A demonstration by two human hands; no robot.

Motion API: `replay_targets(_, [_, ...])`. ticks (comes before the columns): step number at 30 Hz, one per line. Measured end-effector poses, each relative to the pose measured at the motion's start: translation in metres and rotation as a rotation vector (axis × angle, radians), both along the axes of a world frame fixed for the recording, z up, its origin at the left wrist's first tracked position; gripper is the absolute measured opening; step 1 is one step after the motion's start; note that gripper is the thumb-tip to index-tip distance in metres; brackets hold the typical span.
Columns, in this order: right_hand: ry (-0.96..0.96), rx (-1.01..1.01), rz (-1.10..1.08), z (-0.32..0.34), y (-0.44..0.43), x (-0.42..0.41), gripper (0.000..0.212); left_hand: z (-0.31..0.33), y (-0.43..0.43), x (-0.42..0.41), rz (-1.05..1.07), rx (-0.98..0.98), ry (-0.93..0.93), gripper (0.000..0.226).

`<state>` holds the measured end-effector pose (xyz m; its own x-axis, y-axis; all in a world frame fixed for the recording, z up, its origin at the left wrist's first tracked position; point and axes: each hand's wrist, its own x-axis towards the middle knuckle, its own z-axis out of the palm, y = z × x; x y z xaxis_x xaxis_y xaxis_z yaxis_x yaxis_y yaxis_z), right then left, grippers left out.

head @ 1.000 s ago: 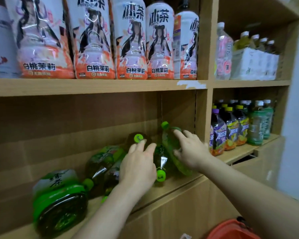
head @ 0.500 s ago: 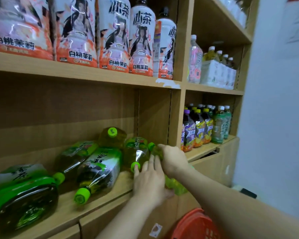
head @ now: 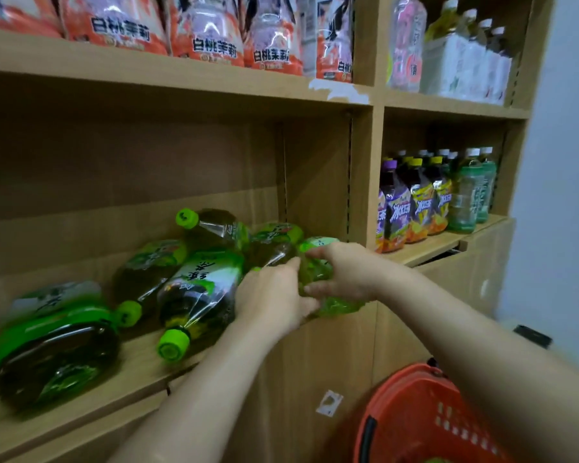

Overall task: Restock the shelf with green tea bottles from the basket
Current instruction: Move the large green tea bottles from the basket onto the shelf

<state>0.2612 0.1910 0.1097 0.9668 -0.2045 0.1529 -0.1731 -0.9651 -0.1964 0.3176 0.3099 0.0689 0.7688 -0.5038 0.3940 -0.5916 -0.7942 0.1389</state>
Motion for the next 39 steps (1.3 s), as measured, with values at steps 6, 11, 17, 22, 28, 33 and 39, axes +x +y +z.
replay_targets(6, [-0.19, -0.045, 0.009, -0.012, 0.008, 0.011, 0.061, -0.007, 0.017, -0.022, 0.015, 0.054, -0.202, 0.03])
replay_targets(11, [-0.242, 0.053, -0.013, -0.034, 0.024, 0.022, 0.05, -0.004, 0.07, -0.054, 0.063, 0.043, -0.29, 0.041])
replay_targets(17, [-0.238, 0.067, 0.063, -0.038, 0.025, 0.02, 0.07, 0.0, 0.137, -0.082, 0.303, 0.078, -0.136, 0.052])
replay_targets(22, [-0.338, 0.235, 0.248, -0.037, 0.052, -0.015, 0.072, -0.009, 0.158, -0.091, 0.281, 0.027, -0.092, 0.047])
replay_targets(28, [-0.217, -0.016, 0.551, -0.043, 0.114, -0.009, 0.086, -0.013, 0.18, -0.078, 0.269, -0.138, -0.224, 0.036])
replay_targets(33, [-0.158, -0.2, 0.509, -0.051, 0.159, 0.013, 0.06, 0.009, 0.214, -0.036, 0.534, -0.138, -0.065, 0.056])
replay_targets(39, [-0.121, -0.33, 0.485, -0.045, 0.165, 0.014, 0.065, 0.009, 0.215, -0.012, 0.597, -0.064, 0.149, 0.064])
